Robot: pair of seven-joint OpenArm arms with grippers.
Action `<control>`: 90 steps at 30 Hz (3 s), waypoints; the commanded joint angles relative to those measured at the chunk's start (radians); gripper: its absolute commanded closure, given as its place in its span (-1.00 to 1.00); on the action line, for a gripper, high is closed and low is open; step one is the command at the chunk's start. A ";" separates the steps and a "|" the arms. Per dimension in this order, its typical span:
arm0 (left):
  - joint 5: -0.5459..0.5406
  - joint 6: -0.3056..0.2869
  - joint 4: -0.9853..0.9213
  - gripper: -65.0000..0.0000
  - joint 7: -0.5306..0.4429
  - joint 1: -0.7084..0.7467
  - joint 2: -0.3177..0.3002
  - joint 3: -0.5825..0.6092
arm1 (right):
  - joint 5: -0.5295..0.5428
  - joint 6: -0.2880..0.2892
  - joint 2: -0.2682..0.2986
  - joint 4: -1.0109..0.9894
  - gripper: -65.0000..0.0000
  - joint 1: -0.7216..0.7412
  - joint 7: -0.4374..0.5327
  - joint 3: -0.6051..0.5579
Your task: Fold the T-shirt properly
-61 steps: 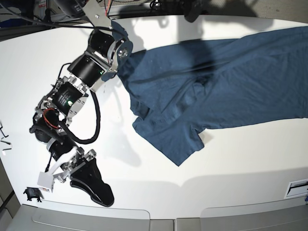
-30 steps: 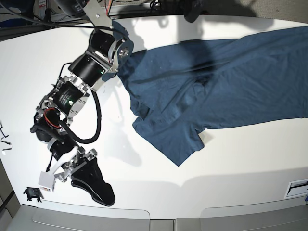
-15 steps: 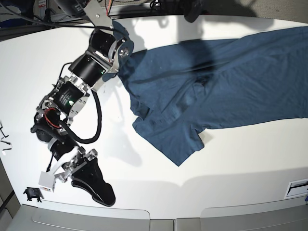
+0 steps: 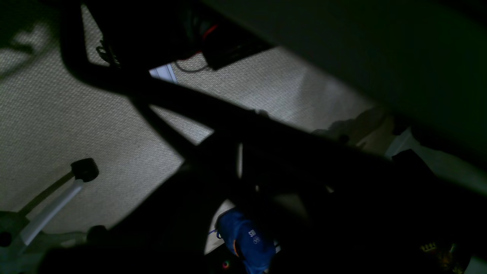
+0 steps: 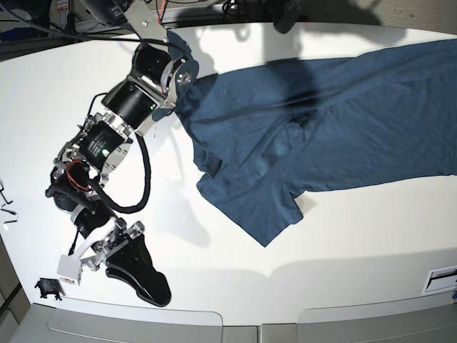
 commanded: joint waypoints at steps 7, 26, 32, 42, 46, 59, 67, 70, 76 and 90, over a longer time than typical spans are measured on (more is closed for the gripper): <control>-0.005 -0.034 0.002 1.00 -0.015 0.003 0.018 0.002 | 0.026 0.003 0.002 0.014 1.00 0.031 0.023 -0.004; -0.006 -0.033 0.002 1.00 -0.015 0.003 0.018 0.002 | 0.026 0.003 0.002 0.014 1.00 0.031 0.023 -0.004; -0.018 -0.034 0.003 1.00 -0.006 0.003 0.019 0.002 | 0.025 0.003 -0.013 0.014 1.00 0.031 0.023 -0.004; -0.036 -0.033 0.002 1.00 0.000 0.003 0.019 0.002 | 0.028 0.003 -0.013 0.014 1.00 0.031 0.023 -0.011; -0.036 -0.034 0.002 1.00 0.004 0.003 0.019 0.002 | 0.029 0.003 -0.013 0.014 1.00 0.031 0.023 -0.011; -0.032 -0.034 0.002 1.00 0.007 0.003 0.019 0.002 | 0.029 0.003 -0.013 0.014 1.00 0.031 0.023 -0.011; -0.036 -0.033 0.002 1.00 0.006 0.003 0.019 0.002 | 0.029 0.003 -0.013 0.014 1.00 0.031 0.023 -0.011; -0.035 -0.033 0.002 1.00 0.005 0.003 0.019 0.002 | 0.029 0.003 -0.013 0.014 1.00 0.031 0.023 -0.011; -0.032 -0.033 0.002 1.00 0.003 0.003 0.019 0.002 | 0.029 0.003 -0.013 0.014 1.00 0.031 0.023 -0.011; -0.032 -0.033 0.002 1.00 0.003 0.003 0.019 0.002 | 0.029 0.003 -0.013 0.014 1.00 0.031 0.023 -0.011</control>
